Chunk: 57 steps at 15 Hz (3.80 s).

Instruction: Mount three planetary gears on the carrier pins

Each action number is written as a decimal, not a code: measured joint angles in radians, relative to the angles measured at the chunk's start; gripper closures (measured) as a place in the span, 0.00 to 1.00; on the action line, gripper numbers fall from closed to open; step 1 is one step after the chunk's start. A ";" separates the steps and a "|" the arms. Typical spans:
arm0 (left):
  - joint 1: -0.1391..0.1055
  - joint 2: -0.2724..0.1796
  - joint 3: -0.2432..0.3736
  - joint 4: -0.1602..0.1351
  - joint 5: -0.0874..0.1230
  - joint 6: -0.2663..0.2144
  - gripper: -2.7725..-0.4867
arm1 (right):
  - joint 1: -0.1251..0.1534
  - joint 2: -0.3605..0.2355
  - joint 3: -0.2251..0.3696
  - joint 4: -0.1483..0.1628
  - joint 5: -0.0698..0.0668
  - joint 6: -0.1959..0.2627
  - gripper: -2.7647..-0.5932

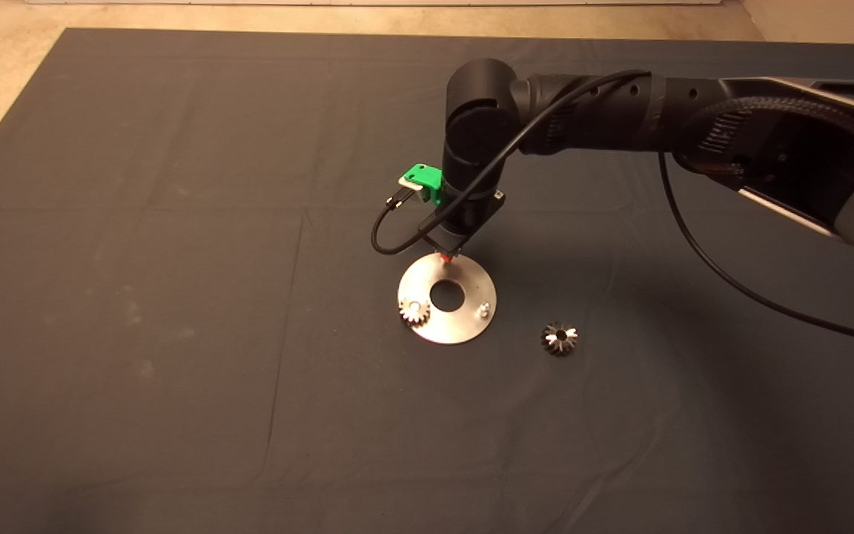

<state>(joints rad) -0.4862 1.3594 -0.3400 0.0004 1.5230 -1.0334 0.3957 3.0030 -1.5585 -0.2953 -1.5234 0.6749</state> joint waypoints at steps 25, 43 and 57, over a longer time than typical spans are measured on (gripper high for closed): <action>0.000 -0.009 0.000 0.000 0.000 0.000 0.32 | 0.000 0.000 0.000 0.004 0.002 0.007 0.84; 0.000 -0.009 0.000 0.000 0.000 0.000 0.32 | -0.002 0.000 0.009 0.013 0.046 0.026 0.84; 0.000 -0.009 0.000 0.000 0.000 0.000 0.32 | -0.003 0.000 0.011 0.014 0.001 0.022 0.84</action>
<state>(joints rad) -0.4862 1.3509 -0.3400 0.0004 1.5230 -1.0334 0.3931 3.0030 -1.5474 -0.2813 -1.5221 0.6966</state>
